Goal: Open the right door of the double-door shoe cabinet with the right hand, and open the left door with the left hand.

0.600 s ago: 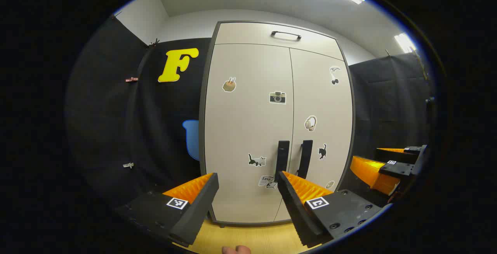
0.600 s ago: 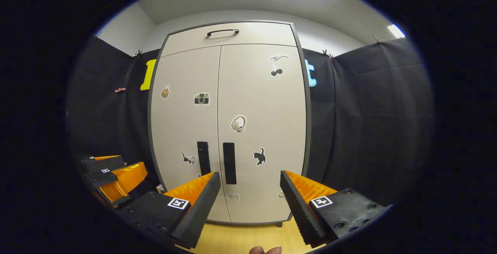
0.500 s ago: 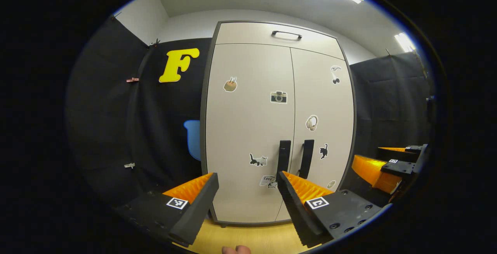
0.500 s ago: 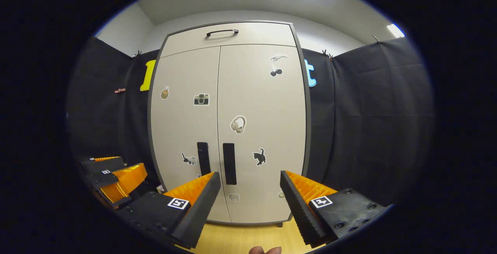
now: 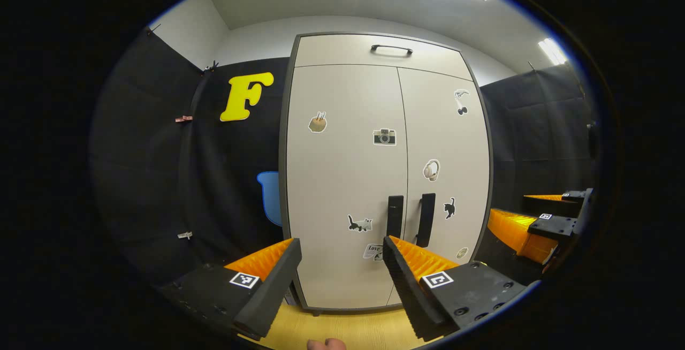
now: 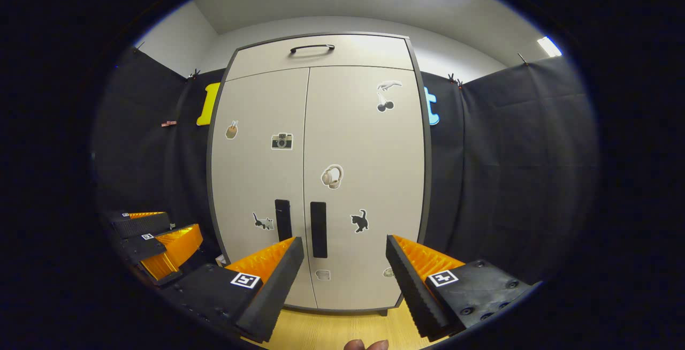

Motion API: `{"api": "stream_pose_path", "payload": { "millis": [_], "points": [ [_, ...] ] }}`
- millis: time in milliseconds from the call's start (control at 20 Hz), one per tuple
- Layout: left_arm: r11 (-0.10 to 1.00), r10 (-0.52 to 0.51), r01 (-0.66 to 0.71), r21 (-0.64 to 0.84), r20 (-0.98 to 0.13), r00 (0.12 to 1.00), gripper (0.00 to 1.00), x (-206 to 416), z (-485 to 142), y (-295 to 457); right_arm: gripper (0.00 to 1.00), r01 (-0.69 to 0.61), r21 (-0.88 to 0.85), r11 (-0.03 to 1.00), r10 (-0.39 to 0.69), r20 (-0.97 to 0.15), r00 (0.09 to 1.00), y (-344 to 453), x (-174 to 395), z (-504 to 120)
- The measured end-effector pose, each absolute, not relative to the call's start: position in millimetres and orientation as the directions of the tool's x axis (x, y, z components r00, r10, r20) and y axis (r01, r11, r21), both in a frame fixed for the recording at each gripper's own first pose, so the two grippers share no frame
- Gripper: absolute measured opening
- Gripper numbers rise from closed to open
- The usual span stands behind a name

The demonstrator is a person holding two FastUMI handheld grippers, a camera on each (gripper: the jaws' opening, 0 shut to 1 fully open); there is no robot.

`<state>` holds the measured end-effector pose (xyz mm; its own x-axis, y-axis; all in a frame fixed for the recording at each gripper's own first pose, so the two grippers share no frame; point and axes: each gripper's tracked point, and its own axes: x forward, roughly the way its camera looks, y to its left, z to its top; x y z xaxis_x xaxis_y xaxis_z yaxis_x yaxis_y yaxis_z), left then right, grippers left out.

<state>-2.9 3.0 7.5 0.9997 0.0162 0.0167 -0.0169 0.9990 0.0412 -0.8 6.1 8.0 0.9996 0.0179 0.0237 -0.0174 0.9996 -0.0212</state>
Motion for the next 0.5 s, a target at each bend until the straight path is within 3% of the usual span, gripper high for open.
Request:
{"api": "stream_pose_path", "payload": {
  "millis": [500],
  "points": [
    [0.999, 0.004, -0.005, 0.035, 0.009, 1.0, 0.95, -1.5, 4.4, 3.9, 0.98, -0.011, -0.039, 0.999, 0.011, 0.019, 1.0, 11.1, 2.4, 4.5]
  ]
}}
